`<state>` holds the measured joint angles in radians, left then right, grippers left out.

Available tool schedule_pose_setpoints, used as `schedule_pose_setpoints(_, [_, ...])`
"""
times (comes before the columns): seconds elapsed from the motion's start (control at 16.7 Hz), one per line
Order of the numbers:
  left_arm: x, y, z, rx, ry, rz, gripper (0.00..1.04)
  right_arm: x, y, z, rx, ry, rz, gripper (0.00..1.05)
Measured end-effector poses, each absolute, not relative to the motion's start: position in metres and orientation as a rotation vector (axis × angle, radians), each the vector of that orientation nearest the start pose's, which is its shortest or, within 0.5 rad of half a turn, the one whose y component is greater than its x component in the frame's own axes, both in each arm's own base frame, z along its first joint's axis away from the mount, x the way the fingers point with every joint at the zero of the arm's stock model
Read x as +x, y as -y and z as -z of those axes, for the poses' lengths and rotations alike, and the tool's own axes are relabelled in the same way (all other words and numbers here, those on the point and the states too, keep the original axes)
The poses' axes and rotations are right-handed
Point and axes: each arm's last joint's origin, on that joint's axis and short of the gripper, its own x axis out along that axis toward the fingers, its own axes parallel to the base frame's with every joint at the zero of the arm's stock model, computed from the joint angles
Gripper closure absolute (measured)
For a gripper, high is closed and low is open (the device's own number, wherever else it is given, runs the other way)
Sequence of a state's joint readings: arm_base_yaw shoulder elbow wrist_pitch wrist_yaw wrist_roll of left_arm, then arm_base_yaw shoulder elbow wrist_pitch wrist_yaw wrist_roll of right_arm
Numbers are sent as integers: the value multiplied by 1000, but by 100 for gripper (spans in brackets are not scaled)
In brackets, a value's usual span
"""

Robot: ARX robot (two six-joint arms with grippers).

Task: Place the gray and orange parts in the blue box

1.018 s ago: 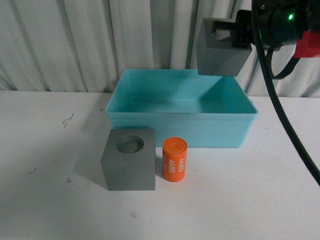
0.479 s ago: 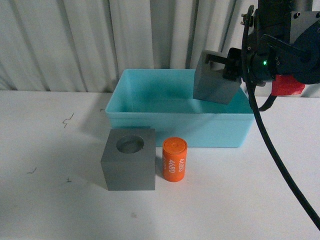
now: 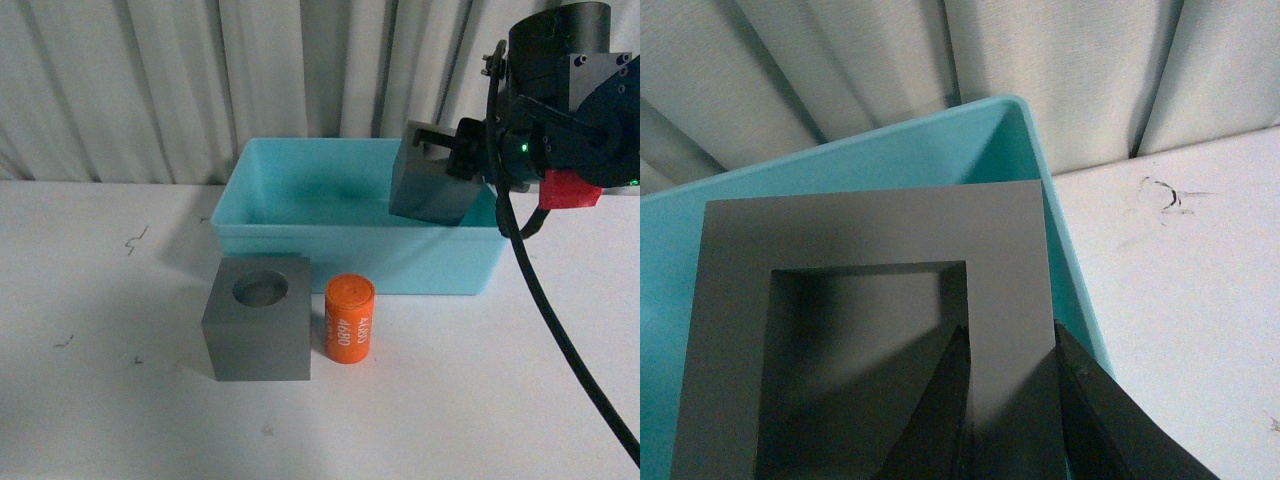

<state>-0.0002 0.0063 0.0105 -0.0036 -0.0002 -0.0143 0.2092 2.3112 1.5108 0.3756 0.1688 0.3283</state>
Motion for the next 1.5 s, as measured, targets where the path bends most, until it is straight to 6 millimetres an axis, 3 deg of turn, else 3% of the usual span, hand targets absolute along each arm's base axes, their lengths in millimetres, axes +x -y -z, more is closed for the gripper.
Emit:
schedule_pose_setpoints(0.18, [97, 0, -166, -14, 1, 0, 7, 490, -99, -123, 246, -413, 28, 85])
schedule_pose_setpoints(0.36, [97, 0, -166, -14, 1, 0, 7, 490, -98, -131, 259, -360, 14, 51])
schedule_pose_setpoints(0.48, [97, 0, -166, -14, 1, 0, 7, 479, -92, -142, 241, -323, 33, 25])
schedule_pose_setpoints(0.6, [97, 0, -166, -14, 1, 0, 7, 458, -85, -164, 195, -257, 34, 7])
schedule_pose_setpoints(0.66, [97, 0, -166, -14, 1, 0, 7, 446, -82, -176, 170, -223, 34, 4])
schedule_pose_setpoints(0.78, [97, 0, -166, -14, 1, 0, 7, 396, -73, -211, 118, -136, 65, 7])
schedule_pose_setpoints(0.9, [97, 0, -166, -14, 0, 0, 7, 337, -65, -221, 106, -135, 120, 6])
schedule_pose_setpoints(0.96, [97, 0, -166, -14, 1, 0, 7, 318, -62, -216, 109, -162, 153, 6])
schedule_pose_setpoints(1.02, [97, 0, -166, -14, 1, 0, 7, 282, -55, -195, 106, -242, 223, 6])
schedule_pose_setpoints(1.08, [97, 0, -166, -14, 0, 0, 7, 257, -48, -170, 94, -323, 265, 6])
schedule_pose_setpoints(1.14, [97, 0, -166, -14, 1, 0, 7, 250, -45, -157, 88, -370, 287, 6])
schedule_pose_setpoints(1.2, [97, 0, -166, -14, 1, 0, 7, 254, -41, -155, 124, -233, 183, 14])
schedule_pose_setpoints(1.32, [97, 0, -166, -14, -2, -2, 7, 228, -33, -154, 56, -74, 11, 38])
schedule_pose_setpoints(1.5, [97, 0, -166, -14, 1, 0, 7, 203, -20, -165, 22, -1, 10, 73])
